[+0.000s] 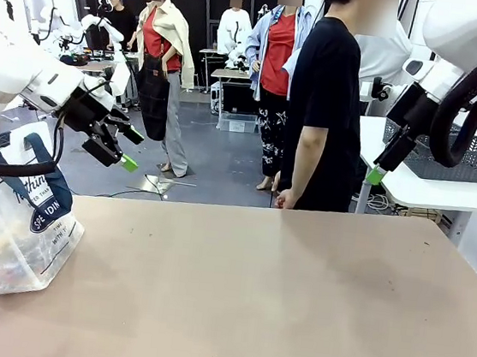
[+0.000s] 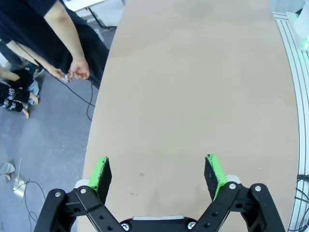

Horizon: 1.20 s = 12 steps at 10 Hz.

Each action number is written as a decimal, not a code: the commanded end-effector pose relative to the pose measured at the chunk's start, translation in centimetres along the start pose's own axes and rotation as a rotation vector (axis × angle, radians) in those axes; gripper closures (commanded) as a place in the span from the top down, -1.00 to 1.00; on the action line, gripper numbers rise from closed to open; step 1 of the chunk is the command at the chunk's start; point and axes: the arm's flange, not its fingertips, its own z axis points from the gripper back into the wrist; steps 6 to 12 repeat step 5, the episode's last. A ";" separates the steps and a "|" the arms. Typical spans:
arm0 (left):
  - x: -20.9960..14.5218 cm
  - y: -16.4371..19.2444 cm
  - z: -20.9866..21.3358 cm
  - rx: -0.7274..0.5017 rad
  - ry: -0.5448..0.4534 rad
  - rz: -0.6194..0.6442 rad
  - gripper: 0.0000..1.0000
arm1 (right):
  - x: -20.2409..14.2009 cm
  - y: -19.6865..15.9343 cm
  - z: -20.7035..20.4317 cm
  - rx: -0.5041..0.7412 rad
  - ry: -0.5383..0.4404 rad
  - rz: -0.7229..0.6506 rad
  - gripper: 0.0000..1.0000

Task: Transfer purchased items from the store into the shopping bag.
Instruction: Move the Reusable shopping bag to the right side of the table.

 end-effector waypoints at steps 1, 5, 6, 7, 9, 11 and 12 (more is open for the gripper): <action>-0.2 0.1 0.2 0.002 0.004 -0.005 1.00 | 0.1 -0.1 0.1 0.009 0.002 -0.001 1.00; -0.2 0.1 0.2 0.002 0.004 -0.005 1.00 | 0.1 -0.1 0.1 0.009 0.002 -0.001 1.00; -0.2 0.1 0.2 0.002 0.004 -0.005 1.00 | 0.1 -0.1 0.1 0.009 0.002 -0.001 1.00; -0.2 0.1 0.2 0.002 0.004 -0.005 1.00 | 0.1 -0.1 0.1 0.009 0.002 -0.001 1.00; -0.2 0.1 0.2 0.002 0.004 -0.005 1.00 | 0.1 -0.1 0.1 0.009 0.002 -0.001 1.00; -0.2 0.1 0.2 0.002 0.004 -0.005 1.00 | 0.1 -0.1 0.1 0.009 0.002 -0.001 1.00; -0.2 0.1 0.2 0.002 0.004 -0.005 1.00 | 0.1 -0.1 0.1 0.009 0.002 -0.001 1.00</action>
